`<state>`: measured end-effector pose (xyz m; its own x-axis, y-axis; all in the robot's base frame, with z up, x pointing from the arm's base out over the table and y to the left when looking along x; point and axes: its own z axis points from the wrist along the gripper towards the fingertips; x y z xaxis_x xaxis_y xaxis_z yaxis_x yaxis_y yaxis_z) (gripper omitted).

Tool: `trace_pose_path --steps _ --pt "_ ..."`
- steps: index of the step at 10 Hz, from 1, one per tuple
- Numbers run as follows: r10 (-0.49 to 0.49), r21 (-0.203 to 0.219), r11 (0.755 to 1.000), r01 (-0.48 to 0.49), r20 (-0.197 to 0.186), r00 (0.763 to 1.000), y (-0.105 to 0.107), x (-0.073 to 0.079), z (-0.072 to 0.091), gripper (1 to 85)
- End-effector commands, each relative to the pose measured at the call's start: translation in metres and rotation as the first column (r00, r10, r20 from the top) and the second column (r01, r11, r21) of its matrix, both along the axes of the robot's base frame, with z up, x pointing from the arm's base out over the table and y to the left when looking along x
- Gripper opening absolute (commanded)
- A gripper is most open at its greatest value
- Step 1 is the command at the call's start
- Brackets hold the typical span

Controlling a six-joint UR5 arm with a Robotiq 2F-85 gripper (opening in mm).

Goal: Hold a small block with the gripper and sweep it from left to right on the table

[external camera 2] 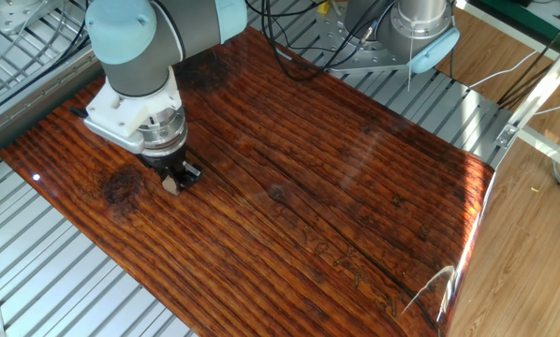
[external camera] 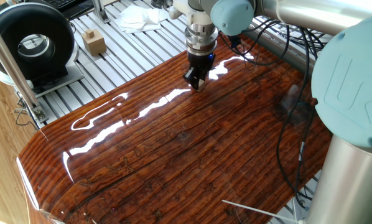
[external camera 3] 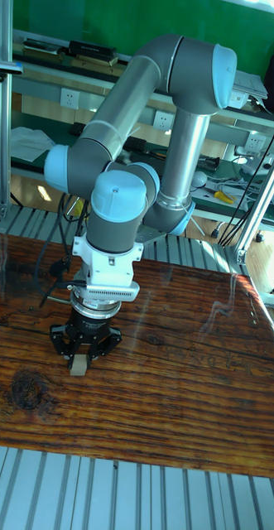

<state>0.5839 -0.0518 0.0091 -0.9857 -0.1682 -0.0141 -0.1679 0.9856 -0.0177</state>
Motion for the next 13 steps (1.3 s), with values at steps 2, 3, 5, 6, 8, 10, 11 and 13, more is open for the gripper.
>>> trace_pose_path --steps 2,3,5,6,8,10,11,13 --pt "-0.013 0.013 1.0 0.013 0.003 1.0 0.0036 0.0011 0.001 1.0" --pt "-0.016 0.015 1.0 0.016 0.003 1.0 0.0049 0.001 0.001 1.0" --pt "-0.019 0.015 1.0 0.019 0.003 1.0 0.0067 0.0008 0.0012 1.0" --pt "-0.021 0.015 1.0 0.021 0.001 1.0 0.0074 0.0006 0.0016 1.0" --pt "-0.024 0.013 1.0 0.024 0.0 1.0 0.0085 0.0006 0.002 1.0" --pt "-0.025 0.013 1.0 0.025 0.0 1.0 0.009 0.0006 0.0024 1.0" --pt "-0.027 0.013 1.0 0.027 -0.002 1.0 0.0094 0.0004 0.0025 1.0" --pt "-0.03 0.013 0.999 0.03 -0.002 1.0 0.0116 0.0005 0.0024 1.0"
